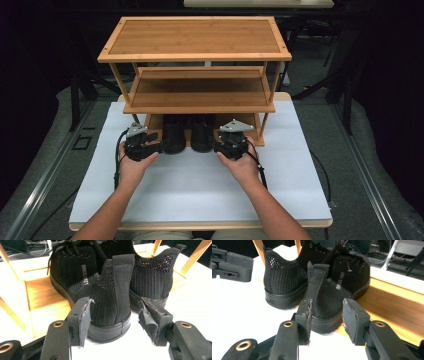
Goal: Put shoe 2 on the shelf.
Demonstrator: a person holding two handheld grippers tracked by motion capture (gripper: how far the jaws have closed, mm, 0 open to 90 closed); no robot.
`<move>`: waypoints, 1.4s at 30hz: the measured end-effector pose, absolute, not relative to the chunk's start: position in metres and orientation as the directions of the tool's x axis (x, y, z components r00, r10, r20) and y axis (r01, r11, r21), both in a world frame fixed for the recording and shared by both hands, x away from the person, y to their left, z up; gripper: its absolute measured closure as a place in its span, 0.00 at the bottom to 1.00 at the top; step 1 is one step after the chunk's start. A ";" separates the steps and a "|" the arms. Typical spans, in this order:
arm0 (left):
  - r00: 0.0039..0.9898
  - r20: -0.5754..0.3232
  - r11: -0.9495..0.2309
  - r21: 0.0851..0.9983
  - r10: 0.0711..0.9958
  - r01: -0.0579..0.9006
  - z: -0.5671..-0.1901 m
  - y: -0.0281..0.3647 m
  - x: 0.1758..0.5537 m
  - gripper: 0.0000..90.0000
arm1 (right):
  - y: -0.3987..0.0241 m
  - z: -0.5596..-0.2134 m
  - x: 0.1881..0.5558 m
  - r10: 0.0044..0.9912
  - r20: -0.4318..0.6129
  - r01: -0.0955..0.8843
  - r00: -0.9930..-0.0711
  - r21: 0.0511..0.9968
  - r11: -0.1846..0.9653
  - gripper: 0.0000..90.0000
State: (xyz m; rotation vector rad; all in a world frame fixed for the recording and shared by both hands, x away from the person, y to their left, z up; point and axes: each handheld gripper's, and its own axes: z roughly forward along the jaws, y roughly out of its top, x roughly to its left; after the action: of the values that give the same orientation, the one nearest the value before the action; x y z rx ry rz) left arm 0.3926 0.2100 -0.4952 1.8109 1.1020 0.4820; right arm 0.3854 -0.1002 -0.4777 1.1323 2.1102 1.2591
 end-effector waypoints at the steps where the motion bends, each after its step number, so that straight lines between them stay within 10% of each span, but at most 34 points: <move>1: 0.518 -0.127 -0.164 0.862 0.846 0.480 -0.495 0.212 0.391 0.47 | -0.103 -0.476 0.383 0.822 0.032 0.415 -0.569 0.874 0.253 0.65; 42: 0.463 -0.152 -0.156 0.813 0.873 0.562 -0.543 0.284 0.335 0.47 | -0.209 -0.539 0.309 0.926 0.078 0.531 -0.369 0.836 0.142 0.55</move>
State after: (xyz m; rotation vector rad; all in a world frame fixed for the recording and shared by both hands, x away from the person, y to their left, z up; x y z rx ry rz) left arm 0.3346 0.2837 -0.5430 1.8415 1.2115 0.4507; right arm 0.3090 -0.2090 -0.5387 1.3915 1.9626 1.1325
